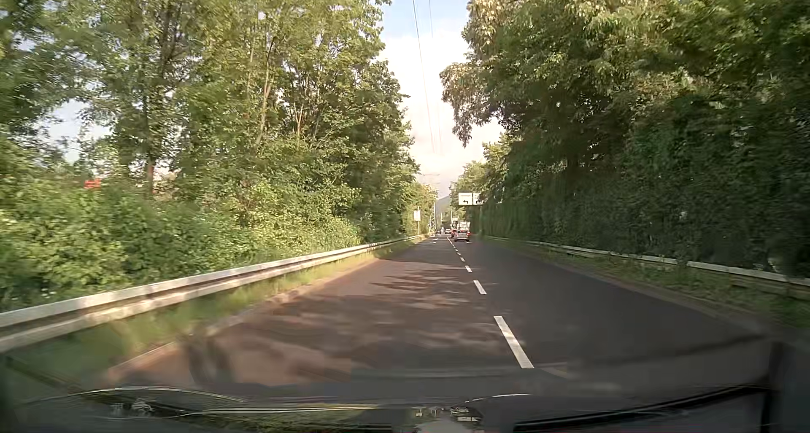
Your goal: Follow the waypoints while adhering to traffic rules and regulations
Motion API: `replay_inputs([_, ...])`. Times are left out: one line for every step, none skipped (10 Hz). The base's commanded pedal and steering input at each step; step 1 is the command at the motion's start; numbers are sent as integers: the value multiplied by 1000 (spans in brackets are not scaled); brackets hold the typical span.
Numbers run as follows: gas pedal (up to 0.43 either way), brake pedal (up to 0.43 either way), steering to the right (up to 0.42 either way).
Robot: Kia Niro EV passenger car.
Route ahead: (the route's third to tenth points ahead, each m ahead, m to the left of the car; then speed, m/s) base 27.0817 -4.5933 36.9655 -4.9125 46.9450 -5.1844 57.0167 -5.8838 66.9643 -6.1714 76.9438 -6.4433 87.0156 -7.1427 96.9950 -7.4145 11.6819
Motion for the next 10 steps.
replay_inputs([67,0,11])
replay_inputs([67,0,11])
replay_inputs([67,0,11])
replay_inputs([67,0,11])
replay_inputs([67,0,10])
replay_inputs([67,0,10])
replay_inputs([67,0,10])
replay_inputs([67,0,9])
replay_inputs([67,0,8])
replay_inputs([67,0,6])
